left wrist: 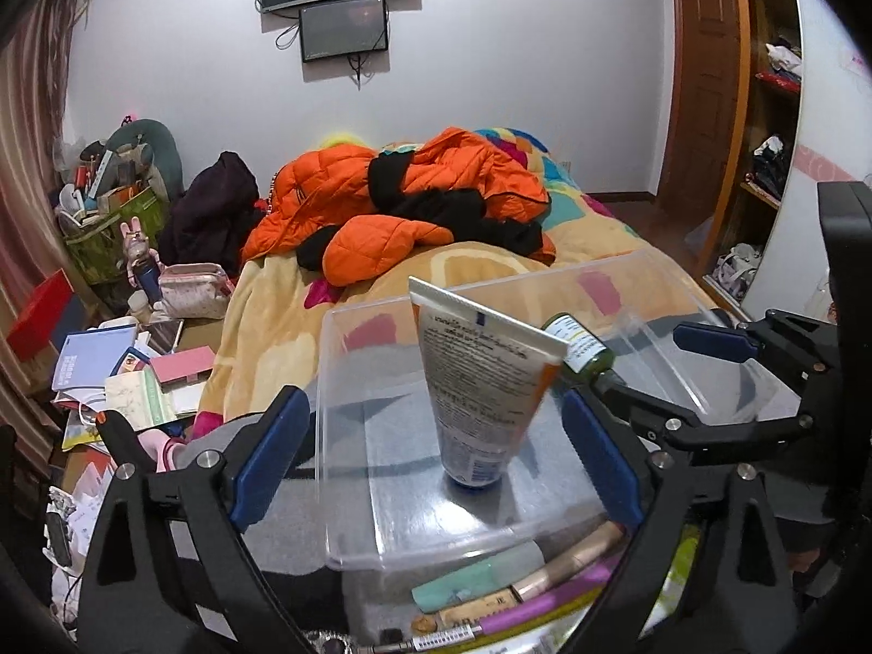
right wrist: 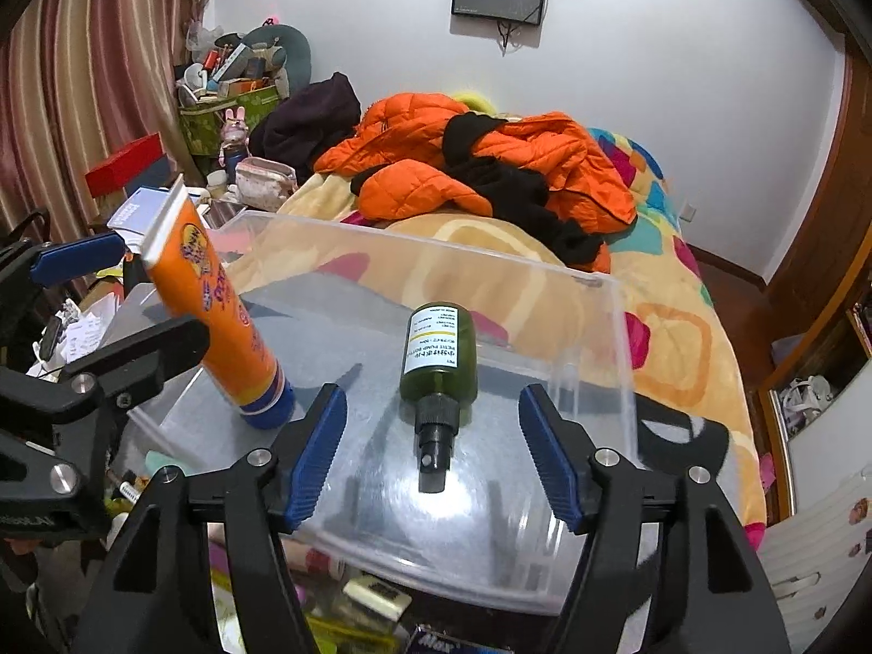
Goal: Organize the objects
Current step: 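Lower both held items into the clear box and open both tools, then grasp the yellow oil bottle with the left tool while the right grasps the white slim tube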
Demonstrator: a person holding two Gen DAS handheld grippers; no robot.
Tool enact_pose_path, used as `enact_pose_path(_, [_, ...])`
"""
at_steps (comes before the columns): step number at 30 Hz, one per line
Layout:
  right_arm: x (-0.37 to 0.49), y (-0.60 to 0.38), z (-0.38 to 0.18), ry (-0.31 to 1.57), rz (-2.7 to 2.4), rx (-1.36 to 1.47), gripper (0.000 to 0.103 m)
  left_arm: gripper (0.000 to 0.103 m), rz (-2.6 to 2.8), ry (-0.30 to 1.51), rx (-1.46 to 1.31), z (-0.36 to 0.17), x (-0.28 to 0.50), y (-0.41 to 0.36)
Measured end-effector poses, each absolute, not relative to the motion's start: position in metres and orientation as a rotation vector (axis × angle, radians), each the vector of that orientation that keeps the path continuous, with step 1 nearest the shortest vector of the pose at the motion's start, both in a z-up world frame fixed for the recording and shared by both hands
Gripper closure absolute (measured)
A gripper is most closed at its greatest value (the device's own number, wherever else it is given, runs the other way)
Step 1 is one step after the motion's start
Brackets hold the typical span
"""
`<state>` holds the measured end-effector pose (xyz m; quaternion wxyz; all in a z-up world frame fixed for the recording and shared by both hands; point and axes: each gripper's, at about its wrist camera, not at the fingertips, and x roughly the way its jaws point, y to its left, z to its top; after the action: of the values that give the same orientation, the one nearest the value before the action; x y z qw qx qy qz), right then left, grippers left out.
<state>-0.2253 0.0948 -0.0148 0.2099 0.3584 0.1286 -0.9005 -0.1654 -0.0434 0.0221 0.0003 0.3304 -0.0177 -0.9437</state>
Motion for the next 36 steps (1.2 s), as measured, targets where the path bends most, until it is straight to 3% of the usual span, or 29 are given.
enact_pose_path(7, [-0.206,0.112,0.001,0.324,-2.527,0.958,0.032,0.006,-2.977,-0.060,0.995,0.033,-0.146,-0.042])
enact_pose_path(11, [-0.194,0.125,0.009,0.298,-2.551,0.938,0.022,0.006,-2.991,-0.061,0.990,0.037,-0.133,-0.040])
enact_pose_path(23, [-0.157,0.181,0.010,0.215,-2.594,0.969,0.020,0.002,-2.989,-0.048,1.081,0.019,-0.100,-0.043])
enact_pose_path(36, [-0.127,0.227,-0.043,0.108,-2.574,1.166,0.021,0.002,-2.969,-0.071,1.334,-0.037,-0.098,-0.025])
